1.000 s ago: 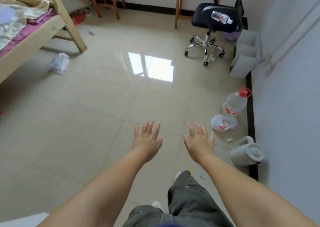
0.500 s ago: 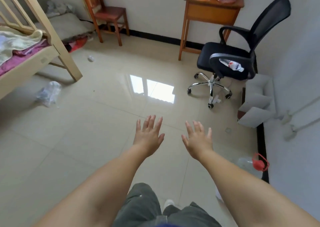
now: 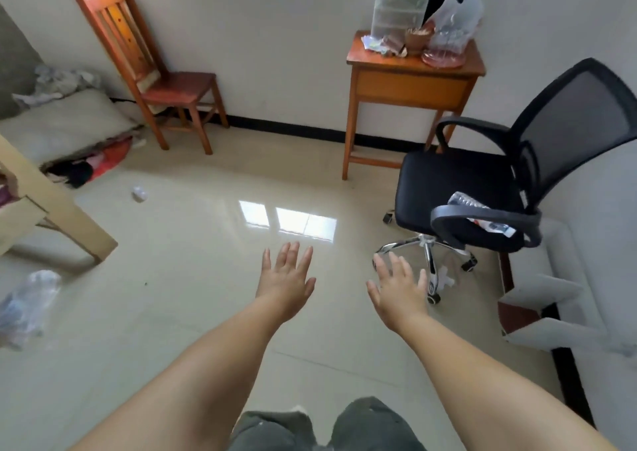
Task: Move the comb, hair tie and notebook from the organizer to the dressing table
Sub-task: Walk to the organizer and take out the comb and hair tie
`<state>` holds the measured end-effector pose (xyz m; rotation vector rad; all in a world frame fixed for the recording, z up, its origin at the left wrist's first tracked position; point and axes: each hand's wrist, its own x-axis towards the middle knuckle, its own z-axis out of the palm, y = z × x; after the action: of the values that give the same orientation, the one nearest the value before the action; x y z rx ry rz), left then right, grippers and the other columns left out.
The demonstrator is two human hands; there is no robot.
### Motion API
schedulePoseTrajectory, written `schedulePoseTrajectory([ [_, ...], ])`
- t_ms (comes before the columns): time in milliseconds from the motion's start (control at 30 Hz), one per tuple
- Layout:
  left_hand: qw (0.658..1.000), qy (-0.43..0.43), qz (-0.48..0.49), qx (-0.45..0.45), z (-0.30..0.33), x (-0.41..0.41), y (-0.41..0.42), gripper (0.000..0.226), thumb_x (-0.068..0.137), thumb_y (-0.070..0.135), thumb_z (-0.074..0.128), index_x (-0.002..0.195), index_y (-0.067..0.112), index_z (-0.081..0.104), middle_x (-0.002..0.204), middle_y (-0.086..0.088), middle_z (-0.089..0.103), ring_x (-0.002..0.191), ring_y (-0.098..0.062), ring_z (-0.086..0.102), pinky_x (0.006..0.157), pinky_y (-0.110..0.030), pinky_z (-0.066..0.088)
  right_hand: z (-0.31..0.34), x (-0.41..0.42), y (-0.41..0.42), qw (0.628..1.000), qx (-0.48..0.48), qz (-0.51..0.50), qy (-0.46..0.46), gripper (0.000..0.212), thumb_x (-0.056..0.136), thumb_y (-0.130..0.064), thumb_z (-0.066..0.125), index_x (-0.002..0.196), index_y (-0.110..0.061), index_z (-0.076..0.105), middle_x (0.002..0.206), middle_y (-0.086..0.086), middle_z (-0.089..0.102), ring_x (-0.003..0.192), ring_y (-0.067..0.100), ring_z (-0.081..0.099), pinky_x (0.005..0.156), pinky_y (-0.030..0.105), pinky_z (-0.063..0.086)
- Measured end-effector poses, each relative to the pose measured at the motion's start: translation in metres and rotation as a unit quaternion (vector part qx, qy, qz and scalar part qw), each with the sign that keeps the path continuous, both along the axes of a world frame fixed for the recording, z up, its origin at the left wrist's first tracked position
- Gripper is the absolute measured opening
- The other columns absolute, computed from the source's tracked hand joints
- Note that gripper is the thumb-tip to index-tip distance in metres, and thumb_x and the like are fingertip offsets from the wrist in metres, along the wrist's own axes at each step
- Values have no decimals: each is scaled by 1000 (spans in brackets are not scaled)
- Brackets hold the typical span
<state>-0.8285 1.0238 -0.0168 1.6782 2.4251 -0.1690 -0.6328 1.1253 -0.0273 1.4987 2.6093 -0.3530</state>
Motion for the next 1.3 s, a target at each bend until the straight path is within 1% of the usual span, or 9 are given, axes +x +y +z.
schedulePoseTrajectory([
  [233,995,4,-92,36,-1,-71,212,61,95,46,17,146,23,-6,159,-8,1,146,-23,-5,116,-52,-4,0,-67,192,997,33,-68,-13,58,95,-47,21,148,-29,6,159,3,9,146,21,6,115,55,6],
  [367,996,1,-77,40,-5,-111,336,61,95,46,17,147,23,-7,159,-8,1,146,-22,-6,116,-52,-3,-3,-112,316,998,37,-60,-7,58,95,-47,22,148,-30,6,159,3,9,146,22,5,115,54,6],
  [500,997,-16,-52,47,6,-150,450,61,95,46,18,146,25,-7,159,-6,0,146,-21,-6,116,-51,-2,8,-152,437,998,47,-47,-24,58,95,-47,20,148,-29,3,159,4,8,146,22,4,115,54,6],
  [733,997,-24,-22,64,13,-239,625,61,94,48,17,147,25,-3,159,-6,4,146,-22,-3,117,-52,0,24,-250,616,998,51,-33,1,56,96,-46,22,147,-30,8,159,3,12,146,23,5,116,53,4],
  [933,993,-15,-62,99,20,-333,805,61,94,48,21,147,25,1,159,-6,7,146,-22,-1,116,-52,0,28,-337,790,994,62,-90,28,56,95,-47,22,147,-30,11,159,4,14,146,23,9,115,53,8],
  [1067,990,-29,-73,120,53,-388,925,60,94,47,21,147,26,1,159,-6,7,146,-22,0,117,-51,2,52,-382,888,984,59,-145,83,56,94,-47,22,146,-29,12,158,4,15,145,23,11,115,53,11],
  [1167,984,-36,-87,149,75,-408,1007,60,94,45,23,147,24,4,158,-6,10,145,-22,5,118,-50,7,70,-405,953,969,33,-198,143,55,94,-46,25,145,-27,20,155,4,24,142,24,21,114,52,18],
  [1233,979,-52,-96,170,86,-414,1058,60,94,45,26,147,23,7,158,-5,13,145,-23,8,118,-49,9,80,-420,999,952,-10,-228,205,54,94,-44,28,143,-23,26,151,5,33,137,27,31,111,51,26],
  [1300,972,-69,-92,204,97,-418,1106,60,94,44,28,147,23,10,156,-6,17,144,-24,12,117,-47,13,87,-434,1044,921,-68,-243,296,52,95,-41,31,141,-17,31,146,8,41,131,28,39,107,47,34],
])
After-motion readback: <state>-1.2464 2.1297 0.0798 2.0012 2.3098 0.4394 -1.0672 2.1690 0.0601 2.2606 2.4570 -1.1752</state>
